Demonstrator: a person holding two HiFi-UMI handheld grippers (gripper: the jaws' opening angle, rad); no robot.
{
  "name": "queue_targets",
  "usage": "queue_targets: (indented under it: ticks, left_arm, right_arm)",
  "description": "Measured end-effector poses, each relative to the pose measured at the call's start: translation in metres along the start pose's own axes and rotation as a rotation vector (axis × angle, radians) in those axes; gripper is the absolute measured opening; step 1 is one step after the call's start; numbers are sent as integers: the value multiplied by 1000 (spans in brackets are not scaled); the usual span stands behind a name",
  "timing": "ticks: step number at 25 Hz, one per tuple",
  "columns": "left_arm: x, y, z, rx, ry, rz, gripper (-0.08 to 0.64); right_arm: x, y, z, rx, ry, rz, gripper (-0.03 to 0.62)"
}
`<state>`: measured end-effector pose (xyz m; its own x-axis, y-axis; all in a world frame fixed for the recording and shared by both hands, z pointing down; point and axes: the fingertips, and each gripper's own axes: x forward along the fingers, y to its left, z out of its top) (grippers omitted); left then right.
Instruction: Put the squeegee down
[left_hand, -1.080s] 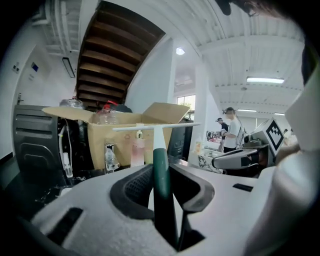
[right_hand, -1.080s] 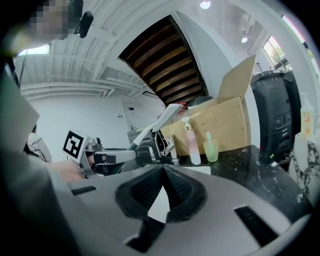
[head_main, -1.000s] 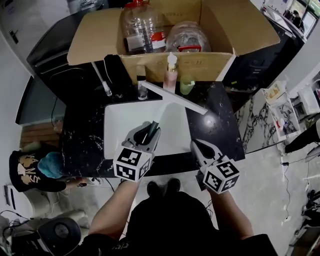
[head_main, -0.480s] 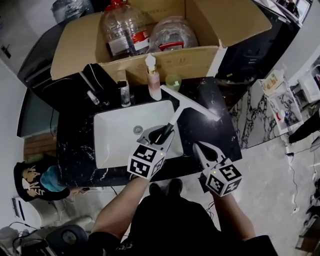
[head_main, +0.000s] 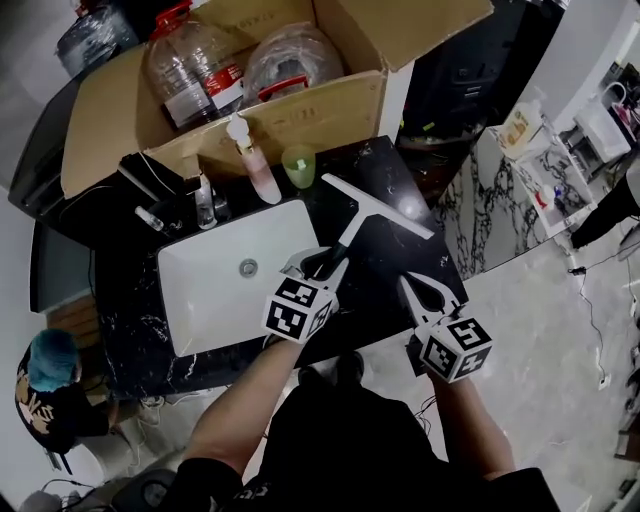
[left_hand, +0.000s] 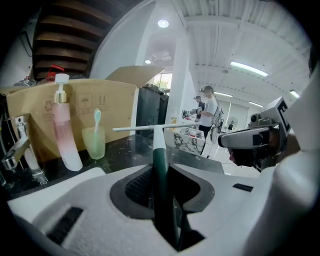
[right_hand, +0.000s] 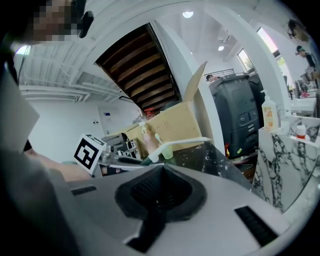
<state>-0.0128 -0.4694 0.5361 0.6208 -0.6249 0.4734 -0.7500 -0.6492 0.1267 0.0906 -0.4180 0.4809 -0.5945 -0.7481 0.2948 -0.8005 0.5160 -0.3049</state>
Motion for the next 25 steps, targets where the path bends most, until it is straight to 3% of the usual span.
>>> queue_targets:
  ticks: [10, 25]
  left_arm:
    - [52, -4, -26, 58, 127, -42, 103]
    - [107, -17, -35, 164, 270, -133, 121]
  right_arm:
    - [-8, -17, -9, 31, 10, -29, 6]
    - [-26, -43, -7, 51, -4, -80, 6]
